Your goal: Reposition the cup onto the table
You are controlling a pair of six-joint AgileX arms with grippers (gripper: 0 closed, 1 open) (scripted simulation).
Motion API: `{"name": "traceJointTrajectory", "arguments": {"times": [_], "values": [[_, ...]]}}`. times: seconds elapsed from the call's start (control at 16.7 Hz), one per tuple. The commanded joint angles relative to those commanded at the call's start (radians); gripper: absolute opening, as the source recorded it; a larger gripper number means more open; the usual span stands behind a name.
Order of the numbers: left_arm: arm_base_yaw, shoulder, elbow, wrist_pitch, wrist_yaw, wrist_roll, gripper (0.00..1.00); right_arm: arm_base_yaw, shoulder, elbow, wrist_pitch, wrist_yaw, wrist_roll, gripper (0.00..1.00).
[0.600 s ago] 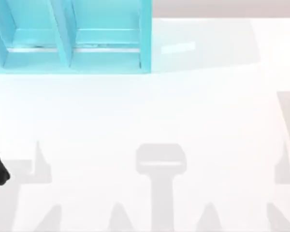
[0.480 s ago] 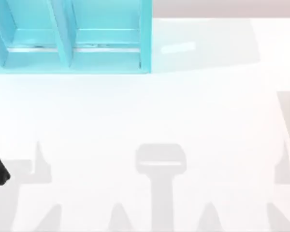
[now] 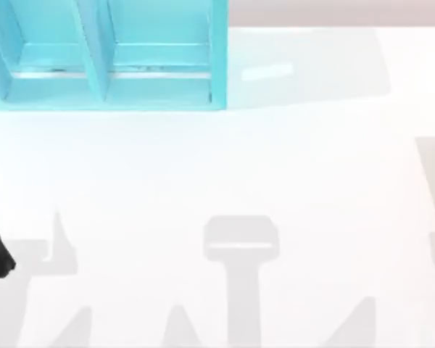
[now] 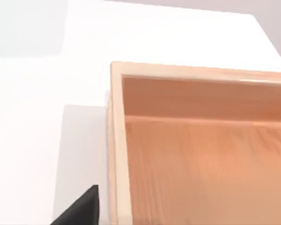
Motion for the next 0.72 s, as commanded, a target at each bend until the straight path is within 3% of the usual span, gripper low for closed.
{"name": "traceJointTrajectory", "arguments": {"times": [0.72], "values": [[0.0, 0.0, 0.0, 0.0, 0.0, 0.0, 1.0, -0.41, 0.912, 0.74, -0.745, -0.001, -0.405, 1.0]]}}
